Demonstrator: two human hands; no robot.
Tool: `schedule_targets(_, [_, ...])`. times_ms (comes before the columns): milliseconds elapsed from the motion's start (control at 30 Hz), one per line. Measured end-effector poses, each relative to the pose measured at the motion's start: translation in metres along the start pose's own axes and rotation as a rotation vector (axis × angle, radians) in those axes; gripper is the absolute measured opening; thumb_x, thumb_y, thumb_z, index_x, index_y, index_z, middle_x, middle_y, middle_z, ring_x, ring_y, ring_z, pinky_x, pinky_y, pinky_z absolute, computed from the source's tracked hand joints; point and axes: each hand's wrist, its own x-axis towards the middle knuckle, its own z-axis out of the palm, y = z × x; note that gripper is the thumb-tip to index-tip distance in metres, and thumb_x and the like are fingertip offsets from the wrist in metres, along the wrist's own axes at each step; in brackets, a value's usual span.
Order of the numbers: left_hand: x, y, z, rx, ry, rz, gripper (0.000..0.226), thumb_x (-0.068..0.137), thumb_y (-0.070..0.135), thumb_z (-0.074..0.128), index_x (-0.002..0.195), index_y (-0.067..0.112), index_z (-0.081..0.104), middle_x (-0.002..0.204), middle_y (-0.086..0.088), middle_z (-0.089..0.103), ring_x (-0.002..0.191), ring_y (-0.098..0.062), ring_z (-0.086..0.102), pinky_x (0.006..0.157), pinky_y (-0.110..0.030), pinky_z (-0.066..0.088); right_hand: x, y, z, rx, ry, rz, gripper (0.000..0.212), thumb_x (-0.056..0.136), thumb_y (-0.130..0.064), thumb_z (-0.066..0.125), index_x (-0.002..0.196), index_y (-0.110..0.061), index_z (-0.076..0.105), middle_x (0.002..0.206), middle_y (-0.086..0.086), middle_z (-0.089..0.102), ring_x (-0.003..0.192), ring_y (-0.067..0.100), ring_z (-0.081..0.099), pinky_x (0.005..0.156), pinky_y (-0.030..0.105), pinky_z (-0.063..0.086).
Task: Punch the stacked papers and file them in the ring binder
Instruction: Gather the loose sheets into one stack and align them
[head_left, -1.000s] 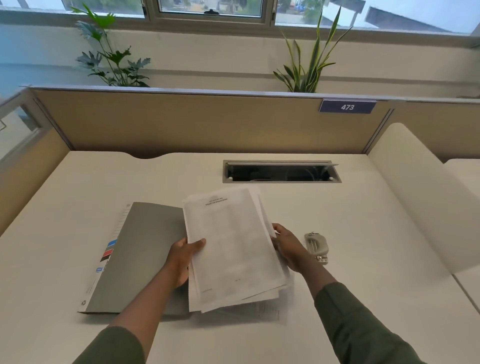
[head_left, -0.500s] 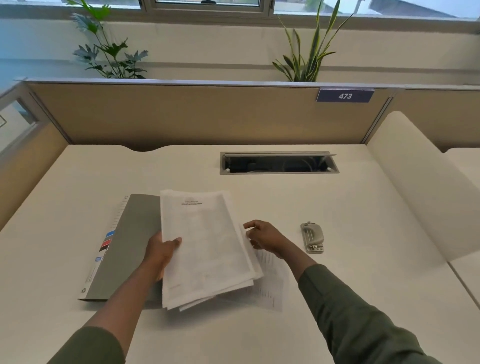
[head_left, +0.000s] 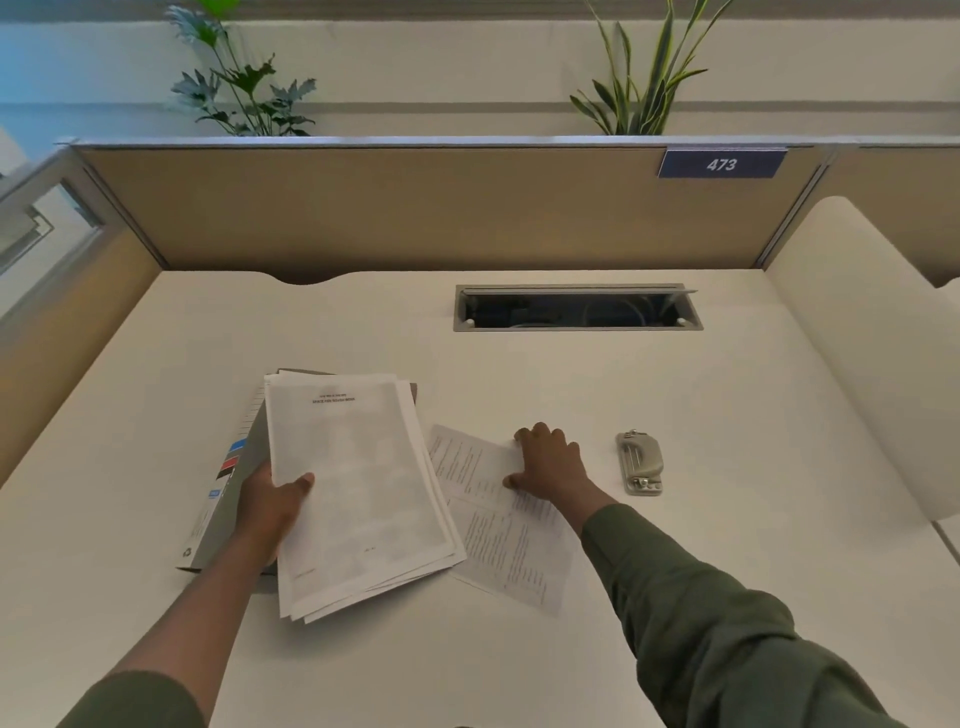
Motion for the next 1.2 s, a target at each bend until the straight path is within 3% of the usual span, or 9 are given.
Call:
schedule_targets(133, [-0.001,0.002,0.005,-0.018,-0.007,0.001,0.039,0.089,0.011,0.065,0.127,0.014,0.056,0.121,-0.014,0.063,0.103,-0.037,0.061,0.093,-0.053,0.049,-0.001,0.013,-0.005,0.144,-0.065,0.12,0.074,0.072,-0.049,0.075,0.131,-0.018,0.041,0.12,0.005,0.056,0.108,0.026,0.058,0.087,0.04,0.048])
schedule_targets(267, [-0.002,0.008,0.016,-0.027,-0.03,0.018,0.041,0.089,0.011,0.064,0.129,0.011,0.054,0.121,-0.014,0.063,0.103,-0.035,0.061,0.093,-0.05,0.05,-0.006,0.027,-0.01,0.364,-0.101,0.219,0.048,0.08,-0.03,0.069,0.122,-0.015,0.052,0.116,0.005,0.061,0.101,0.025,0.061,0.079,0.034,0.05])
schedule_targets(367, [0.0,0.012,0.021,-0.053,-0.041,0.008,0.036,0.089,0.01,0.065,0.125,0.011,0.058,0.119,-0.014,0.064,0.1,-0.034,0.062,0.092,-0.049,0.05,-0.011,0.036,-0.011,0.486,-0.026,0.24,0.029,0.088,-0.025,0.059,0.113,-0.01,0.06,0.116,0.009,0.062,0.106,0.028,0.06,0.079,0.03,0.045])
schedule_targets(500, [0.006,0.016,0.024,-0.11,-0.072,-0.012,0.036,0.089,0.011,0.065,0.125,0.01,0.059,0.116,-0.013,0.065,0.098,-0.035,0.063,0.09,-0.048,0.051,-0.022,0.05,-0.017,0.7,0.093,0.263,0.009,0.093,-0.019,0.052,0.099,-0.012,0.055,0.101,0.006,0.062,0.096,0.028,0.059,0.075,0.03,0.039])
schedule_targets(667, [0.009,0.023,0.034,-0.175,-0.142,-0.044,0.031,0.088,0.011,0.067,0.118,0.011,0.061,0.11,-0.012,0.066,0.096,-0.034,0.063,0.092,-0.05,0.05,-0.036,0.065,-0.032,0.966,0.208,0.336,0.027,0.093,-0.017,0.053,0.12,-0.013,0.056,0.115,0.005,0.064,0.103,0.026,0.06,0.09,0.039,0.05])
schedule_targets(767, [0.009,0.031,0.043,-0.193,-0.188,-0.038,0.024,0.087,0.01,0.067,0.11,0.017,0.063,0.104,-0.009,0.068,0.09,-0.03,0.064,0.088,-0.047,0.051,-0.042,0.071,-0.038,1.052,0.22,0.362,0.028,0.096,-0.015,0.053,0.123,-0.011,0.055,0.116,0.004,0.063,0.1,0.025,0.06,0.082,0.032,0.047])
schedule_targets(933, [0.008,0.041,0.059,-0.214,-0.259,-0.03,0.026,0.085,0.008,0.067,0.111,0.012,0.065,0.107,-0.013,0.07,0.095,-0.034,0.066,0.089,-0.049,0.052,-0.047,0.069,-0.042,1.153,0.159,0.339,0.03,0.097,-0.013,0.05,0.127,-0.013,0.054,0.119,0.006,0.065,0.101,0.026,0.064,0.073,0.029,0.053])
schedule_targets(1033, [0.004,0.05,0.073,-0.251,-0.33,-0.031,0.026,0.085,0.007,0.067,0.111,0.011,0.066,0.108,-0.014,0.07,0.097,-0.035,0.067,0.091,-0.051,0.052,-0.046,0.059,-0.042,1.19,0.101,0.305,0.033,0.096,-0.013,0.048,0.128,-0.019,0.053,0.115,0.004,0.067,0.099,0.025,0.067,0.079,0.037,0.058])
schedule_targets(1200, [-0.005,0.063,0.097,-0.304,-0.408,-0.024,0.029,0.086,0.006,0.066,0.115,0.007,0.064,0.105,-0.012,0.07,0.095,-0.032,0.067,0.087,-0.044,0.053,-0.049,0.04,-0.052,1.245,0.023,0.239,0.034,0.099,-0.007,0.04,0.124,-0.025,0.054,0.115,0.004,0.066,0.097,0.023,0.064,0.076,0.031,0.055])
